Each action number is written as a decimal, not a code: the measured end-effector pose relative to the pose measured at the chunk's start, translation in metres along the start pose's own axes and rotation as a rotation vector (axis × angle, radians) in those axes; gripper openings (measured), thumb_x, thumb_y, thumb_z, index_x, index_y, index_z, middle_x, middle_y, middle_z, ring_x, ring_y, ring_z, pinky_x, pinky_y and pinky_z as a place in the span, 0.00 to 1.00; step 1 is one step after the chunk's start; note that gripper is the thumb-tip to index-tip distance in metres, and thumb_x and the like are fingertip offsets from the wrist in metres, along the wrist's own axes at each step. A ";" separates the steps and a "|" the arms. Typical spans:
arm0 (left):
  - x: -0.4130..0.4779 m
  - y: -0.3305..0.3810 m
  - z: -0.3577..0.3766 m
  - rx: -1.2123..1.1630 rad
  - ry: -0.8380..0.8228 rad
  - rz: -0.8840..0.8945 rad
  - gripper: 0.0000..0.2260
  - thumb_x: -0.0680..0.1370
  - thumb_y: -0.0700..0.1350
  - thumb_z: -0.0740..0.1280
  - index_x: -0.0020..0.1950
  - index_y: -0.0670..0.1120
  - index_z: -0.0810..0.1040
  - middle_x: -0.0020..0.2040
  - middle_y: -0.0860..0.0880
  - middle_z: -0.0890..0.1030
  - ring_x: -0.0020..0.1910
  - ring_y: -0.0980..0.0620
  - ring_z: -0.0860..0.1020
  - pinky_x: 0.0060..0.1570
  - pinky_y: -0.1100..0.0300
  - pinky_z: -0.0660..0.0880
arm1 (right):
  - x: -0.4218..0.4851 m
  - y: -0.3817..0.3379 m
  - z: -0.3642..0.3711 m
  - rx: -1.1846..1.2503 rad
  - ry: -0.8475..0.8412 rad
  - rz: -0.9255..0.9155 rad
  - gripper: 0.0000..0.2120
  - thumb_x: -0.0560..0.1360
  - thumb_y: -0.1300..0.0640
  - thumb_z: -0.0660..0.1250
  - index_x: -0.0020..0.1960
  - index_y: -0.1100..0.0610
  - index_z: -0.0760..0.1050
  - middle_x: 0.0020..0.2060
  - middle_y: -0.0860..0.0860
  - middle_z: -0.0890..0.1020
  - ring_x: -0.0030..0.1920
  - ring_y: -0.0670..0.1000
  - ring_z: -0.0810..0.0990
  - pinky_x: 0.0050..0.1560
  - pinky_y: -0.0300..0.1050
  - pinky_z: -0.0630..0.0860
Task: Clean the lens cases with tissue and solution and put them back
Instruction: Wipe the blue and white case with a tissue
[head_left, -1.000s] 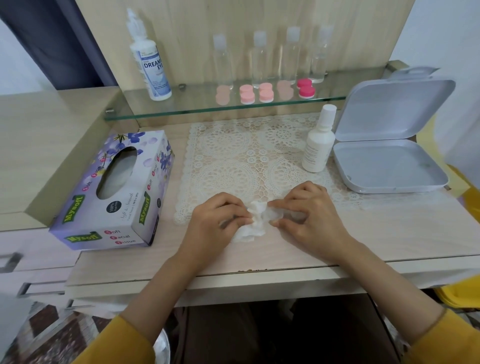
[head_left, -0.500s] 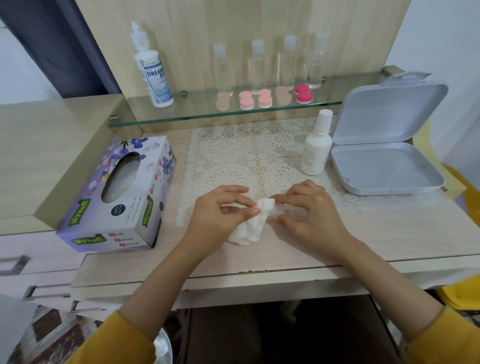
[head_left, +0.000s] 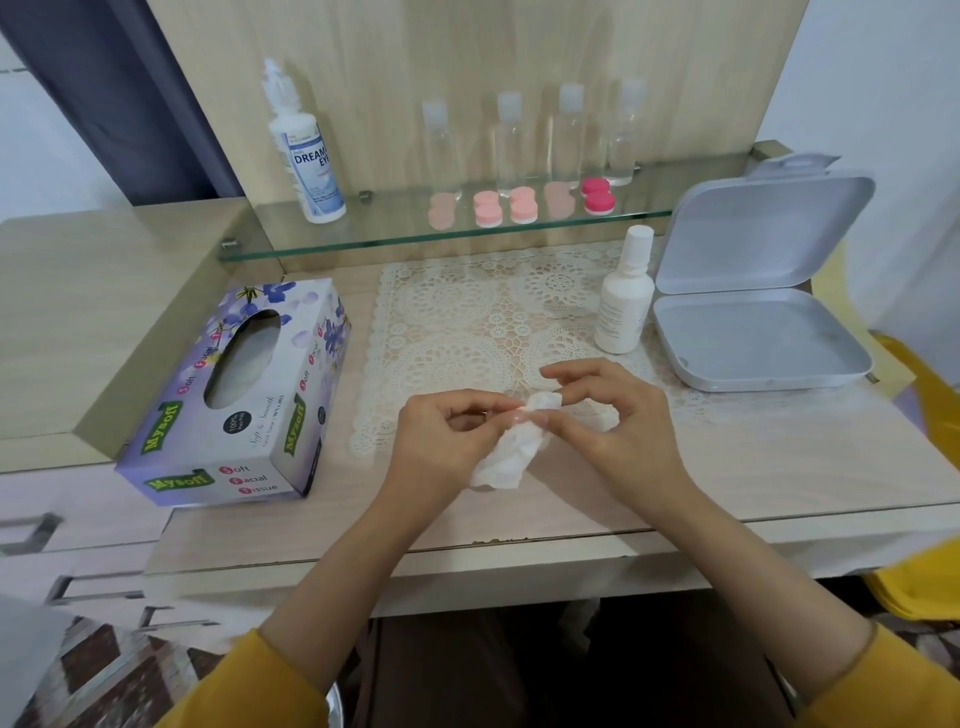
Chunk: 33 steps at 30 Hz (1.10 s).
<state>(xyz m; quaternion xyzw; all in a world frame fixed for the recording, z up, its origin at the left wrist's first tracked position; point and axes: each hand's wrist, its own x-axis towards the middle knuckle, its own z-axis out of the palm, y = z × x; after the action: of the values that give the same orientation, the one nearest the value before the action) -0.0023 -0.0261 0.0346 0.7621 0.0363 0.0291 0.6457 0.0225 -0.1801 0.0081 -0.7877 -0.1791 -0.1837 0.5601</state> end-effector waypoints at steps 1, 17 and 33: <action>0.000 0.000 -0.001 -0.028 0.000 0.003 0.05 0.69 0.37 0.72 0.39 0.48 0.82 0.36 0.50 0.84 0.36 0.56 0.82 0.33 0.62 0.79 | 0.000 0.000 -0.002 -0.004 0.014 -0.005 0.09 0.63 0.48 0.71 0.36 0.53 0.79 0.46 0.42 0.81 0.49 0.41 0.78 0.53 0.33 0.71; 0.002 -0.007 0.004 -0.082 -0.026 0.079 0.11 0.68 0.35 0.73 0.45 0.49 0.81 0.41 0.47 0.82 0.37 0.54 0.80 0.46 0.61 0.79 | 0.012 0.000 -0.017 -0.475 0.119 -0.472 0.04 0.68 0.60 0.66 0.39 0.61 0.77 0.32 0.51 0.79 0.38 0.47 0.71 0.46 0.38 0.64; -0.001 -0.013 0.002 -0.173 -0.086 0.034 0.07 0.69 0.34 0.71 0.44 0.44 0.81 0.35 0.49 0.84 0.38 0.50 0.82 0.42 0.65 0.78 | 0.004 0.032 -0.017 -0.484 -0.141 -0.531 0.09 0.70 0.56 0.65 0.45 0.56 0.83 0.38 0.53 0.82 0.42 0.46 0.75 0.63 0.56 0.66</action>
<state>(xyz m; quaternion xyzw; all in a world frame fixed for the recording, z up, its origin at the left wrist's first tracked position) -0.0034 -0.0264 0.0212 0.7045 -0.0070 0.0105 0.7096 0.0399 -0.2061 -0.0114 -0.8341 -0.3670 -0.3051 0.2767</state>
